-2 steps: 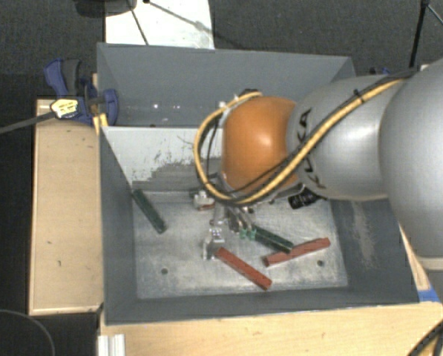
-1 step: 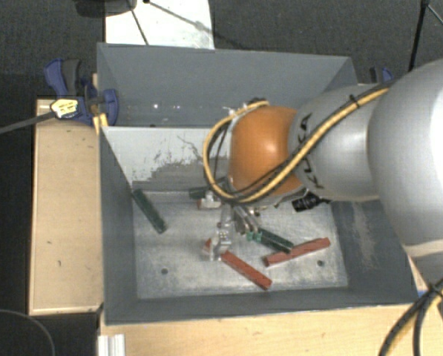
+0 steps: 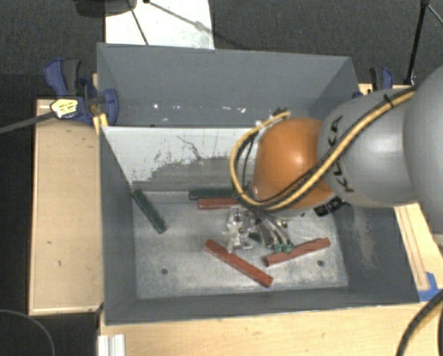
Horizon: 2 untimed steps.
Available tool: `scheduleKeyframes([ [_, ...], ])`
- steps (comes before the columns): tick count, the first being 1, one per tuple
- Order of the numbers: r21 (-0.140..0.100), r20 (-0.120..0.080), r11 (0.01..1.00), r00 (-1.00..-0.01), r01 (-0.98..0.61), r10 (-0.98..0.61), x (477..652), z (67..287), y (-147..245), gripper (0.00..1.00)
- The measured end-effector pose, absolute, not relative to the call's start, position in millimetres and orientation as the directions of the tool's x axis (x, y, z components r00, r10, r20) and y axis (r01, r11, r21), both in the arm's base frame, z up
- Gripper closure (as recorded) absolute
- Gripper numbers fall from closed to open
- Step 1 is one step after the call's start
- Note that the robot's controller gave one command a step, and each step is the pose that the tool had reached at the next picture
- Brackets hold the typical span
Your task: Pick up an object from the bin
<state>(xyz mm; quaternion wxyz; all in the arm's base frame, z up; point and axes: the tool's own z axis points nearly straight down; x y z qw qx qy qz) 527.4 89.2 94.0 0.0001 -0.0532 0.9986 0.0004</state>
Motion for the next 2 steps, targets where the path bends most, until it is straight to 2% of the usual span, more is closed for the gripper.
scheduleKeyframes([
  [1,0.001,0.0,0.995,-0.995,-0.102,-0.102,527.4,94.1,89.3,0.0],
  [2,0.001,0.001,0.995,-0.995,-0.098,-0.098,527.3,94.0,89.2,1.0],
])
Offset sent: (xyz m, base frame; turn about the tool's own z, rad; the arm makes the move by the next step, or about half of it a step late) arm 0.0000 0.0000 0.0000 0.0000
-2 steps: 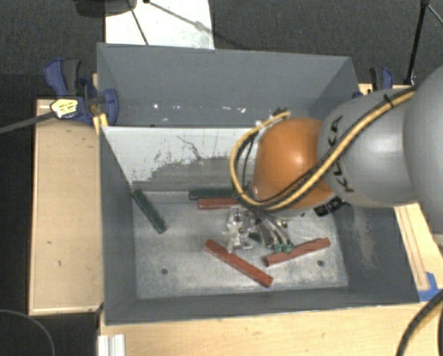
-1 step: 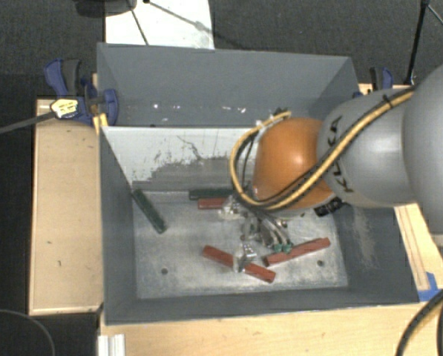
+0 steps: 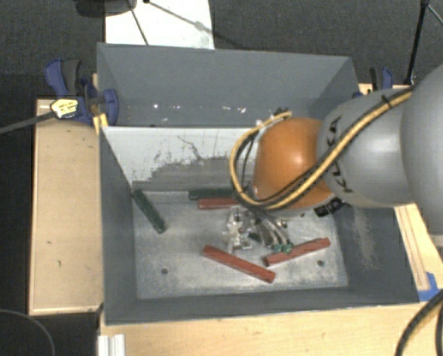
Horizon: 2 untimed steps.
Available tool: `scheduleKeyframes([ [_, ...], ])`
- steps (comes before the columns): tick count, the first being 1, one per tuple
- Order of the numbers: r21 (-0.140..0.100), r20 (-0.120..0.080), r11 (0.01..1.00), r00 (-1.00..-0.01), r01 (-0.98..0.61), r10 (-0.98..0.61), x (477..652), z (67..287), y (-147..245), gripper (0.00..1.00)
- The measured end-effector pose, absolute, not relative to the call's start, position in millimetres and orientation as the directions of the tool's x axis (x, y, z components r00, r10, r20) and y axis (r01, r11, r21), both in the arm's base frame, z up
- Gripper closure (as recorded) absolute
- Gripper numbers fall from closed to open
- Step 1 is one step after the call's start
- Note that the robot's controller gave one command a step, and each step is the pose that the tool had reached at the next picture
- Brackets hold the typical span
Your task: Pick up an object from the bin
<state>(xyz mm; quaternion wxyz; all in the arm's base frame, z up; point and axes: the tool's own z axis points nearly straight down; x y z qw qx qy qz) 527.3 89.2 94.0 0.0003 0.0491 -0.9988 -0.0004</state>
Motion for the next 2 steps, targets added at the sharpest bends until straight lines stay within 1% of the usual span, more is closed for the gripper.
scheduleKeyframes([
  [1,0.001,0.001,0.996,-0.996,-0.093,-0.093,527.3,94.0,89.2,0.0],
  [2,0.001,0.001,0.996,-0.996,-0.093,-0.093,527.2,94.0,89.2,0.0],
])
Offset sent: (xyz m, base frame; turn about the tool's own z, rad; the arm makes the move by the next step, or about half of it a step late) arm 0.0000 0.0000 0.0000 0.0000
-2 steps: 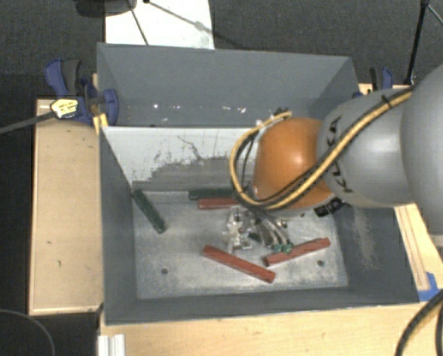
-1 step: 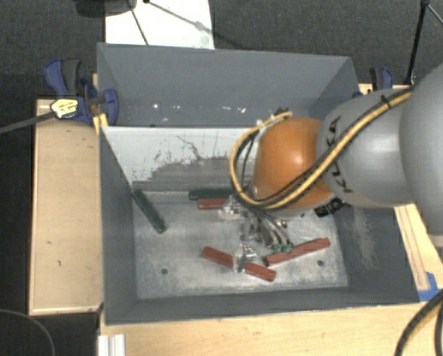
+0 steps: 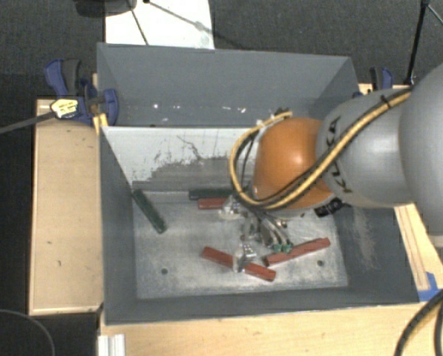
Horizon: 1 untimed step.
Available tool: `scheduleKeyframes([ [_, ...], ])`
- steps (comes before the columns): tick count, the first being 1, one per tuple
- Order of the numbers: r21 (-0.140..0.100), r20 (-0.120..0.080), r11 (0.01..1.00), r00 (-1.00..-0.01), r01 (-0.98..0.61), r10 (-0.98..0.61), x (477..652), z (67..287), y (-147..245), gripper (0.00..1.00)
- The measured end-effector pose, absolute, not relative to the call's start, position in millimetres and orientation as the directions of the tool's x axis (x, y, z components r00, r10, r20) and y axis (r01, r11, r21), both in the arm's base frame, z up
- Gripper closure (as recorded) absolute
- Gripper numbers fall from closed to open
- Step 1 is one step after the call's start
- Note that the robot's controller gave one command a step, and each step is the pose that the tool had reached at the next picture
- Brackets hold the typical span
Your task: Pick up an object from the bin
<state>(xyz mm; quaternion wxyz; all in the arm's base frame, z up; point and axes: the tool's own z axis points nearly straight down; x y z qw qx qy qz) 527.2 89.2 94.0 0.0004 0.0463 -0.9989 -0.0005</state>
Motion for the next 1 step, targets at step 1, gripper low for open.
scheduleKeyframes([
  [1,0.002,-0.017,0.991,-0.991,-0.131,-0.131,500.1,74.4,96.3,1.0],
])
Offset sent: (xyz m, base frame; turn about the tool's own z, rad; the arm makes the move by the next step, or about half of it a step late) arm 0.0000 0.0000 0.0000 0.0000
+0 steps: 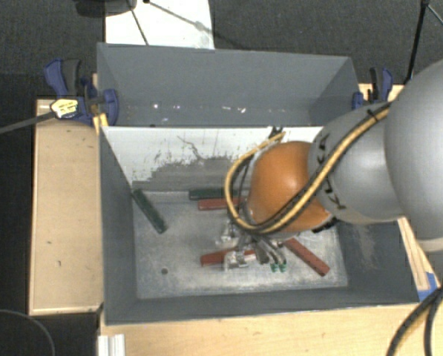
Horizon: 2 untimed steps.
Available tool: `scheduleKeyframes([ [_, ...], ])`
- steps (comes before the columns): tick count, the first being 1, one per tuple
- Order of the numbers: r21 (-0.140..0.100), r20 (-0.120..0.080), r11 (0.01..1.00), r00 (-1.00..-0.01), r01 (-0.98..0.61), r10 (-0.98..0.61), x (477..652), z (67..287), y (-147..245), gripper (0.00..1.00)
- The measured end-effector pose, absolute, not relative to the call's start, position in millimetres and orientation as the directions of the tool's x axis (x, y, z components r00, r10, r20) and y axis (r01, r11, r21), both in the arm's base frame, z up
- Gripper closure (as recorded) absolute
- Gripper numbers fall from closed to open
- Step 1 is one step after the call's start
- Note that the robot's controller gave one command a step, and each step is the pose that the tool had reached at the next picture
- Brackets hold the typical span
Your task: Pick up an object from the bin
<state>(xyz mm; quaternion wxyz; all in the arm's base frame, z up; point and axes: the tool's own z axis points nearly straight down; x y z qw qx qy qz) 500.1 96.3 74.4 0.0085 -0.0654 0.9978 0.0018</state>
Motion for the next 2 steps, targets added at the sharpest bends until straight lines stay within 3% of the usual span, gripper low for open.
scheduleKeyframes([
  [1,0.003,-0.017,0.992,-0.992,-0.128,-0.128,500.1,74.4,96.3,1.0],
  [2,0.001,-0.007,0.99,-0.99,-0.141,-0.141,486.7,270.4,130.4,1.0],
])
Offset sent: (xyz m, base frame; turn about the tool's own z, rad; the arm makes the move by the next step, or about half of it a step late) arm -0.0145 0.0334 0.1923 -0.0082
